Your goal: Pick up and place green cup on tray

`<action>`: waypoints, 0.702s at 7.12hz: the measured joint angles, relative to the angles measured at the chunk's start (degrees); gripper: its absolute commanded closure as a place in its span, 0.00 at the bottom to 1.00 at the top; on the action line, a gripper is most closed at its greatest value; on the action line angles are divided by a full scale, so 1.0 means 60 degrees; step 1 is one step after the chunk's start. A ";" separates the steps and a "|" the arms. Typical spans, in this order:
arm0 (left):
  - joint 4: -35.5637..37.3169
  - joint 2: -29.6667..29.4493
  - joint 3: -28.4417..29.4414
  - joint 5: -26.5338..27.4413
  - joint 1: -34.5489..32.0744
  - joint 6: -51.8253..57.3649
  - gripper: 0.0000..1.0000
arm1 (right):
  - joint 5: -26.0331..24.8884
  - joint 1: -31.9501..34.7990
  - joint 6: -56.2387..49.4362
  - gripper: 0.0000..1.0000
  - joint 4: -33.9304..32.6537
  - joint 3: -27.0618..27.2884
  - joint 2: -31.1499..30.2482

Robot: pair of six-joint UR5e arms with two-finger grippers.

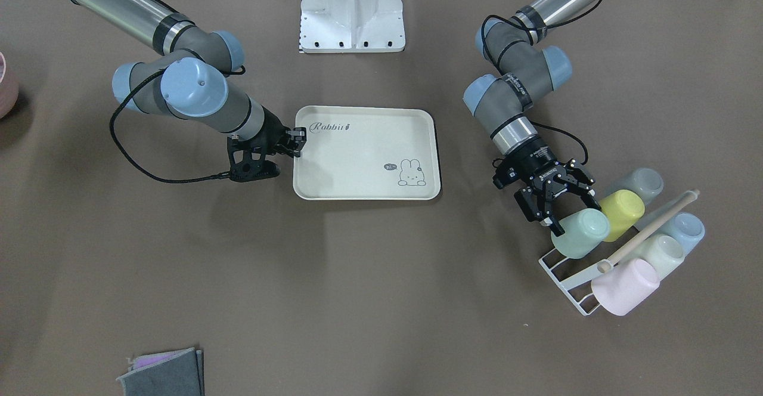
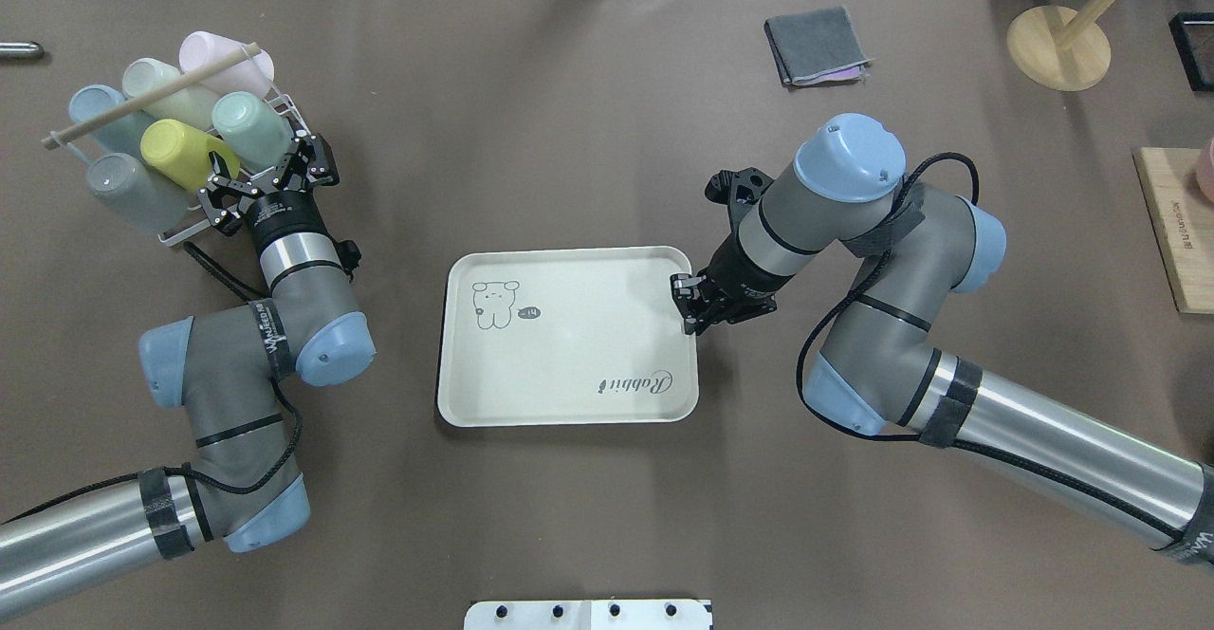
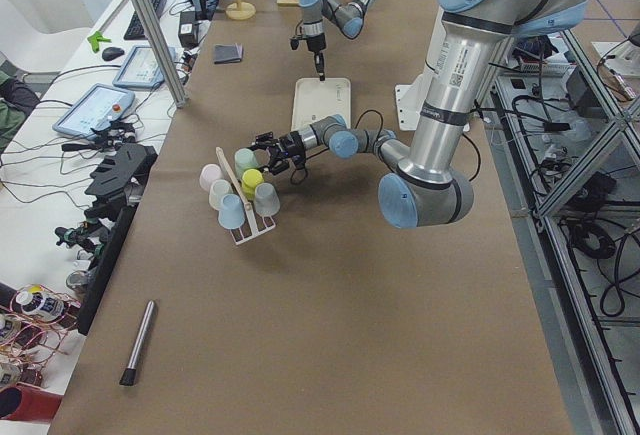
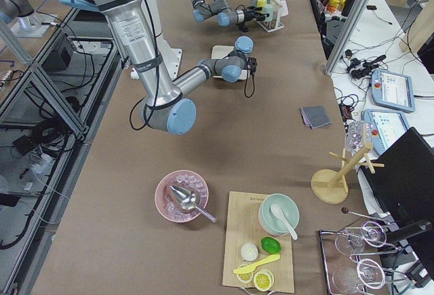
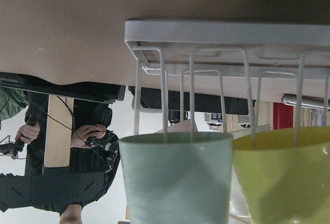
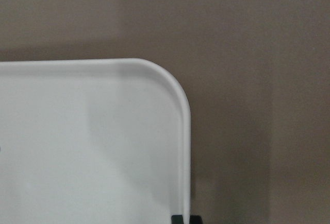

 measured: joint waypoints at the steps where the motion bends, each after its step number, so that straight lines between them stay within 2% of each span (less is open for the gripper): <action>1: -0.0052 -0.0110 0.0191 0.0003 -0.0042 0.0001 0.02 | -0.0006 -0.0035 -0.0024 0.02 0.0007 0.0053 -0.0021; 3: -0.0163 -0.0287 0.0508 0.0005 -0.0093 0.0001 0.02 | -0.0036 -0.0155 -0.0033 0.00 0.0003 0.0143 -0.0137; 5: -0.0362 -0.0342 0.0758 0.0005 -0.0166 0.0001 0.02 | -0.0086 0.0185 -0.0017 0.00 -0.0451 0.0797 -0.0698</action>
